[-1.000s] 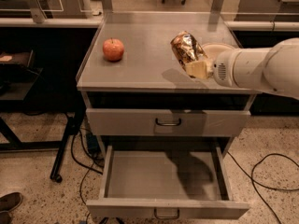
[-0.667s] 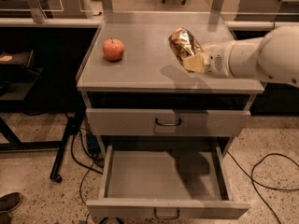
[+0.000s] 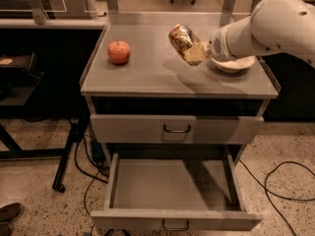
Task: Pick orange can from middle drawer and place on counter
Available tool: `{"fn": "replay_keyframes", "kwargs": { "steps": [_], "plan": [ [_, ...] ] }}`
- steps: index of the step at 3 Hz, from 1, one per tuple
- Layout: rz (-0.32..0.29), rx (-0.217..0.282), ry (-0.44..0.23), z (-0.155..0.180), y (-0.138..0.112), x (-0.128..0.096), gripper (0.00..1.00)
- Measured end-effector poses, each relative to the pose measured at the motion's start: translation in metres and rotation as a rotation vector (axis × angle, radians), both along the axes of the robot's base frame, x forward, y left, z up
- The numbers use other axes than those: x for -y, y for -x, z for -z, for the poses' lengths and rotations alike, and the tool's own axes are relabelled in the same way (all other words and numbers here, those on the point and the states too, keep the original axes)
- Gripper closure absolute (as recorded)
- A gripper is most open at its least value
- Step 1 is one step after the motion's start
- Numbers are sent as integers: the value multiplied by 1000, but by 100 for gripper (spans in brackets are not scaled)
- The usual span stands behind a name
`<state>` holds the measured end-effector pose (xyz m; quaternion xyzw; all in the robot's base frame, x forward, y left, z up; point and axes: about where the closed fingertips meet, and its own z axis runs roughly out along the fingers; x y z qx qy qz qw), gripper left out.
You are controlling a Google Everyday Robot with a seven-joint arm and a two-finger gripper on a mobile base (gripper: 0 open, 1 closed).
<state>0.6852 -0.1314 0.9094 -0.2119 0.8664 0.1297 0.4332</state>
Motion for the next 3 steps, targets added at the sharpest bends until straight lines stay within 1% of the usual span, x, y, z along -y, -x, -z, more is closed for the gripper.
{"fn": "replay_keyframes", "kwargs": {
  "steps": [1,2,3],
  "plan": [
    [-46,-64,57,20,-14,-10,100],
    [-92,-117,122,38,-21,-21,100],
    [-134,-158,174,52,-24,-31,100]
  ]
}}
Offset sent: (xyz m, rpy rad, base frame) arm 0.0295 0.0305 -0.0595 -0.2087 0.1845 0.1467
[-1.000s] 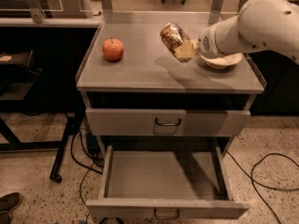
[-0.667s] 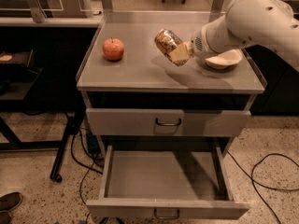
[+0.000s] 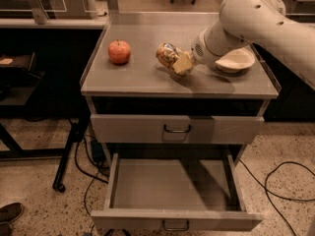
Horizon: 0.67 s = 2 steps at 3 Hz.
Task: Pick orange can from middle drawer and place on counter
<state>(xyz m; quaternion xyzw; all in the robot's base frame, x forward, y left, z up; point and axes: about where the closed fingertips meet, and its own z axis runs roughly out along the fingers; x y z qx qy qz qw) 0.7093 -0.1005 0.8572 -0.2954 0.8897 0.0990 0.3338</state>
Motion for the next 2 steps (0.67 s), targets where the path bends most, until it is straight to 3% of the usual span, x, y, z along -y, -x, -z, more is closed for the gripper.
{"fn": "replay_keyframes", "kwargs": {
  "steps": [2],
  "plan": [
    [-64,-29,40,13,0,-20,100]
  ]
}}
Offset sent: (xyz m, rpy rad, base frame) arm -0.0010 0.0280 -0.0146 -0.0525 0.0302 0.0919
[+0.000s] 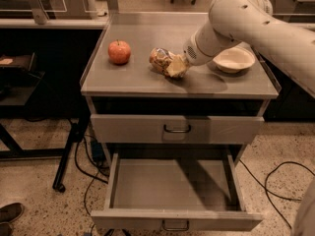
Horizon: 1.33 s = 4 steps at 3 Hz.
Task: Pick orange can from middle drawer and place on counter
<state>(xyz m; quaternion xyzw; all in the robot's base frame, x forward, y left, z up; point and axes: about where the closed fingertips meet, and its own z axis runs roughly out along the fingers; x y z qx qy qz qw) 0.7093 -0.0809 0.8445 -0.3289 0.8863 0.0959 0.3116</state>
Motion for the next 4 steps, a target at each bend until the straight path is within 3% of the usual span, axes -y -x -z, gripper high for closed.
{"fn": "replay_keyframes", "kwargs": {
  "steps": [2,4],
  "plan": [
    [-27,-11,2,3,3,-9,97],
    [-27,-11,2,3,3,-9,49]
  ]
}}
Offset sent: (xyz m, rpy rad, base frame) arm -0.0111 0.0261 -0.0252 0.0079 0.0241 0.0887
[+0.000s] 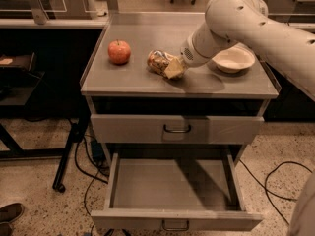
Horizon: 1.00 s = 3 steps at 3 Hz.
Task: Pick orange can from middle drawer and place on counter
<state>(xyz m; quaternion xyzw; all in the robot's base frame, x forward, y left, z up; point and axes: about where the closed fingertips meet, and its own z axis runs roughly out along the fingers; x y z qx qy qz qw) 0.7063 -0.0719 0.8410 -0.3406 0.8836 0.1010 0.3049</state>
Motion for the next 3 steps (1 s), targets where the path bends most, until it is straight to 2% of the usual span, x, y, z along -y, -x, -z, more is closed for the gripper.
{"fn": "replay_keyframes", "kwargs": {
  "steps": [2,3],
  "plan": [
    [0,0,0,0,0,0,3],
    [0,0,0,0,0,0,0]
  ]
}}
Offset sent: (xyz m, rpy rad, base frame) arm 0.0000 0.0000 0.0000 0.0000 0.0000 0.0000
